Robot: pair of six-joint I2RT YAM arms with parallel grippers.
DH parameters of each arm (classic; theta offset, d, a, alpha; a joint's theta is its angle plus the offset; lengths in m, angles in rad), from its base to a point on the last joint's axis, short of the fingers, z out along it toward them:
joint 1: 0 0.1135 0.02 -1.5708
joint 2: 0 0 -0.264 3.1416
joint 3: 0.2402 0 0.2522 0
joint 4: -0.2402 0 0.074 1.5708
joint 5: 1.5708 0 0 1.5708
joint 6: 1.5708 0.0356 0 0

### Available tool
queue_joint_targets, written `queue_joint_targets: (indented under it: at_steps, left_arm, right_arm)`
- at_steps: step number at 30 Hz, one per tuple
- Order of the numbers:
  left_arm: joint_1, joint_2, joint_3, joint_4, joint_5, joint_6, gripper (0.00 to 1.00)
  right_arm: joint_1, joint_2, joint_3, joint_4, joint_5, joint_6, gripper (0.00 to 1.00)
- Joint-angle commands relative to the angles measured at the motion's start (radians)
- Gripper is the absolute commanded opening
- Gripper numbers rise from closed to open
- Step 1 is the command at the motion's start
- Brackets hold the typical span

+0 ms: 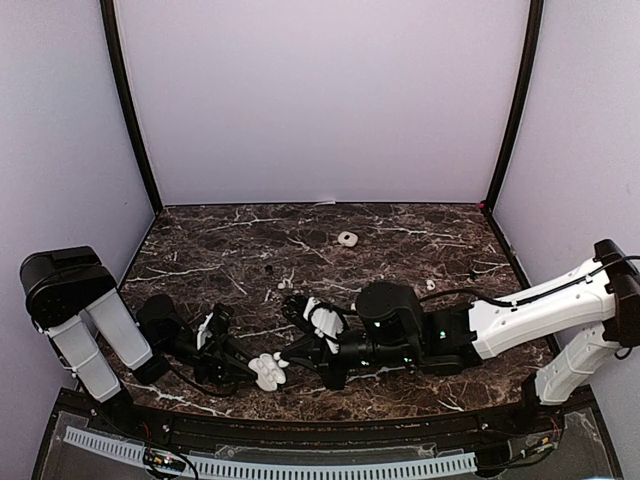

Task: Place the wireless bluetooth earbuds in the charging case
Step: Insert the left earbud into the left side groove of the charging case.

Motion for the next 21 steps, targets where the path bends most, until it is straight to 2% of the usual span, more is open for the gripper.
queue_joint_targets:
  at_steps: [1,8,15,21]
  left_arm:
    - [-0.004,-0.01,0.007,0.226,0.023,-0.007,0.12]
    - [-0.004,-0.032,-0.002,0.226,0.037,0.015,0.1]
    - [-0.004,-0.058,0.028,0.226,0.048,0.083,0.09]
    - [-0.004,-0.048,0.153,0.206,0.184,0.125,0.05]
  right_arm:
    - [0.024,0.033,0.048,0.047,0.025,-0.019,0.0]
    - [0.037,0.033,0.038,0.062,0.052,-0.023,0.0]
    - [0.037,-0.084,-0.079,0.123,0.131,-0.029,0.0]
    - [0.035,-0.234,-0.203,0.132,0.223,-0.056,0.0]
